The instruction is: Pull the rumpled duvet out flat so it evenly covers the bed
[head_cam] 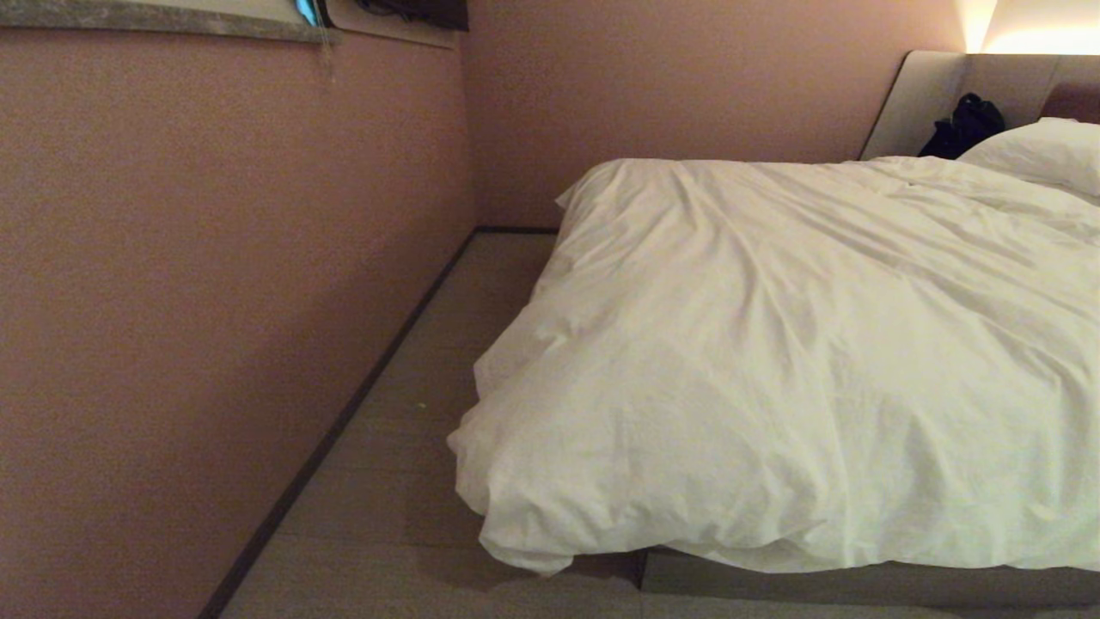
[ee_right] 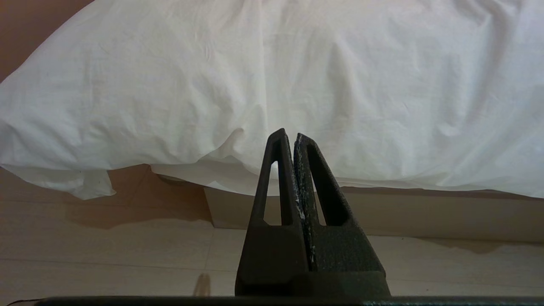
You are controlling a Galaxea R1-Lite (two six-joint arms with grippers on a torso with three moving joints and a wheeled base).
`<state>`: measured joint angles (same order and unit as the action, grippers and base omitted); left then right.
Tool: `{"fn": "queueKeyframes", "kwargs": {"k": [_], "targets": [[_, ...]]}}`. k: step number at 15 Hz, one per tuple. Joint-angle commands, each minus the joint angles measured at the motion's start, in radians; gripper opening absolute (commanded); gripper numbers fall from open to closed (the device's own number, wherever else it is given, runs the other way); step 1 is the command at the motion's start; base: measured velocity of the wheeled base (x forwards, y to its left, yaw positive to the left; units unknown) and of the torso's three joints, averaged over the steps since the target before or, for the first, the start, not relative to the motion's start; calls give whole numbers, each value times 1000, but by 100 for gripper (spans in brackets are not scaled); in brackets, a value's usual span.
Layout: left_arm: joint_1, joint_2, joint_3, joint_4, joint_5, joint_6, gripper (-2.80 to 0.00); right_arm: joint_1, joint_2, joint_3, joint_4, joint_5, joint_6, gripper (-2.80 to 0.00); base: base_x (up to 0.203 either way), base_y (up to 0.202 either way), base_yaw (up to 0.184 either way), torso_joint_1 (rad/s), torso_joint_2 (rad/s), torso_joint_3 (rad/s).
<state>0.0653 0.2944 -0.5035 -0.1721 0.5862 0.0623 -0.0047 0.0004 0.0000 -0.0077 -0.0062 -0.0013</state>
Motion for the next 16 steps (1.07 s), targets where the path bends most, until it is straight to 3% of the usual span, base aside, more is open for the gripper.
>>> {"fn": "queueKeyframes", "kwargs": {"k": [1,3,6,8,15,16], "targets": [[1,-9,9,9,-5,-43,-280,0,0,0,0,0,0,-280,0,0,0,0,0,0],[-1,-7,32,11,-58,-45,-280,0,0,0,0,0,0,-280,0,0,0,0,0,0],[-24,-20,62,27,-85,-47,-280,0,0,0,0,0,0,-280,0,0,0,0,0,0],[-49,-82,86,90,-148,-48,-280,0,0,0,0,0,0,-280,0,0,0,0,0,0],[-59,-294,123,443,-551,-108,-280,0,0,0,0,0,0,-280,0,0,0,0,0,0],[-59,-294,150,449,-558,-125,-280,0,0,0,0,0,0,-280,0,0,0,0,0,0]]}}
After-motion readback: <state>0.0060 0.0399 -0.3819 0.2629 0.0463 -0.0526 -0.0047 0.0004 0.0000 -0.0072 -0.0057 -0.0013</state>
